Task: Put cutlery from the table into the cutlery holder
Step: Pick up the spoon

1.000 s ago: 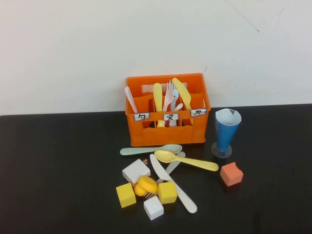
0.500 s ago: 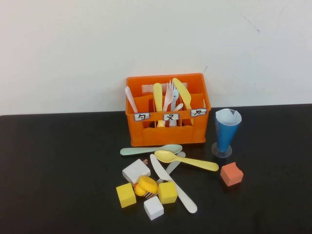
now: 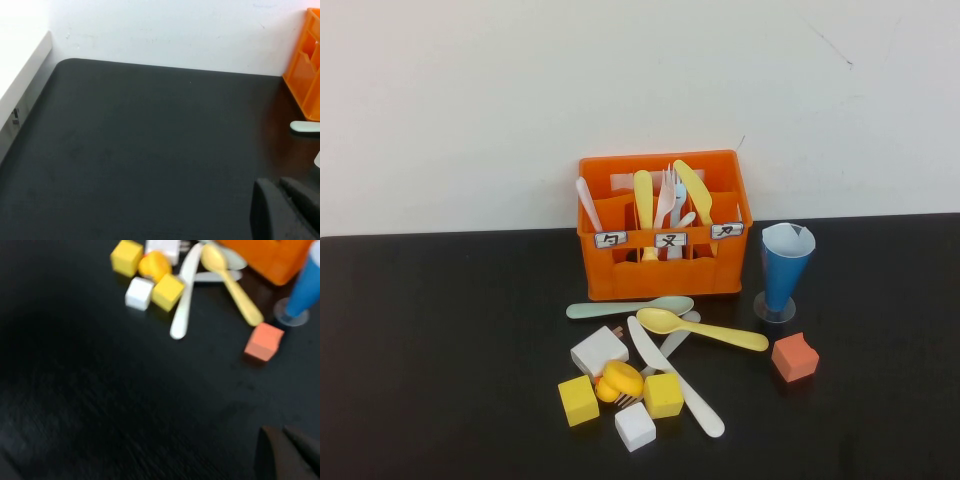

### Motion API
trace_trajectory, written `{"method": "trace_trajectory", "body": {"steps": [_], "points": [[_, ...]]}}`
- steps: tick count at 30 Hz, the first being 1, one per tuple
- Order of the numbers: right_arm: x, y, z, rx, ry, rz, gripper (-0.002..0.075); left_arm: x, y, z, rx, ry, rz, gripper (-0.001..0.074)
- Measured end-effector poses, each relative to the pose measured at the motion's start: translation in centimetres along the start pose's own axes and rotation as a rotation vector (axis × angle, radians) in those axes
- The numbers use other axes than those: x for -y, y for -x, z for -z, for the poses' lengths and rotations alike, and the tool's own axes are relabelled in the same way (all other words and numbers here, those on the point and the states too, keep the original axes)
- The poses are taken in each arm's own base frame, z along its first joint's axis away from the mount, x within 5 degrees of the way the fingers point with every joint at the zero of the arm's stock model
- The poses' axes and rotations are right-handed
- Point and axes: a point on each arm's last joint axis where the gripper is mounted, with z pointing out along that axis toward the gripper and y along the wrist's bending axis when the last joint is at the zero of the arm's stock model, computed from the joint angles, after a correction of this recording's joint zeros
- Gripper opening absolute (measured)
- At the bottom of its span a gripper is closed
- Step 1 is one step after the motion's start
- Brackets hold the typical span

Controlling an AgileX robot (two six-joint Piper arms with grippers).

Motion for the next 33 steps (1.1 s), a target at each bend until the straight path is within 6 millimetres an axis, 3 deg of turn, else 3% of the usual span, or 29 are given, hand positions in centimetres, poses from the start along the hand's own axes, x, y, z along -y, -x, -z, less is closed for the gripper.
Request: {"method": "trace_trajectory", "body": {"steps": [5,11,20,28,33], "points": [[2.9,3.2,-1.2,-0.112,0.105,0.027,-0.0003,0.0,0.0,0.0,0.000,0.000,0.000,-0.0001],[4.8,6.7,-6.4,-0.284,0.217,0.129,-0.0003,0.0,0.0,0.0,0.000,0.000,0.000,-0.0001],[4.2,11.6,-15.3,-0.501,0.153,0.282,-0.0003,0.0,0.0,0.0,0.000,0.000,0.000,-0.0001],[3.5,13.1,-21.9,-0.570,0.186,0.422,0.0001,0.0,0.0,0.0,0.000,0.000,0.000,-0.0001],[3.3,13.6,-25.1,-0.554,0.178,0.495,0.0111,0.0,0.0,0.0,0.000,0.000,-0.003,-0.0001]]}}
